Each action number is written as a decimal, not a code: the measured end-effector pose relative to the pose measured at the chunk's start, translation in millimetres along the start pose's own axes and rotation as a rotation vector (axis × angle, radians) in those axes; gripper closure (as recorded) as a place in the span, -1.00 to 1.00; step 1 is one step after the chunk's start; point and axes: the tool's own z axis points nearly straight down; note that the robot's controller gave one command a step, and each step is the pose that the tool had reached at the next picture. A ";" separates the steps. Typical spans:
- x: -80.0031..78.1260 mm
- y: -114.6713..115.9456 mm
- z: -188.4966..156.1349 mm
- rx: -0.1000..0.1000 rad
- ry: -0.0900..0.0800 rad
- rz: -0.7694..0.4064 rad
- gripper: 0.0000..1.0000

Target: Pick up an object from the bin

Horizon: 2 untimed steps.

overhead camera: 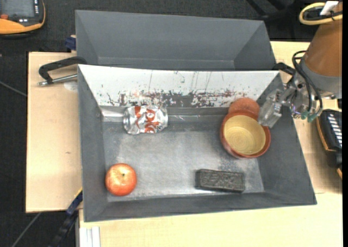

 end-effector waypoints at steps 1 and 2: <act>44.1 7.5 -18.1 -0.002 -0.001 0.036 1.00; 42.3 7.1 -16.8 -0.002 -0.002 0.037 -1.00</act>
Offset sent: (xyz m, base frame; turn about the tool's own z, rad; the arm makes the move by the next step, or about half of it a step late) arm -0.0388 0.0203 0.0151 0.0388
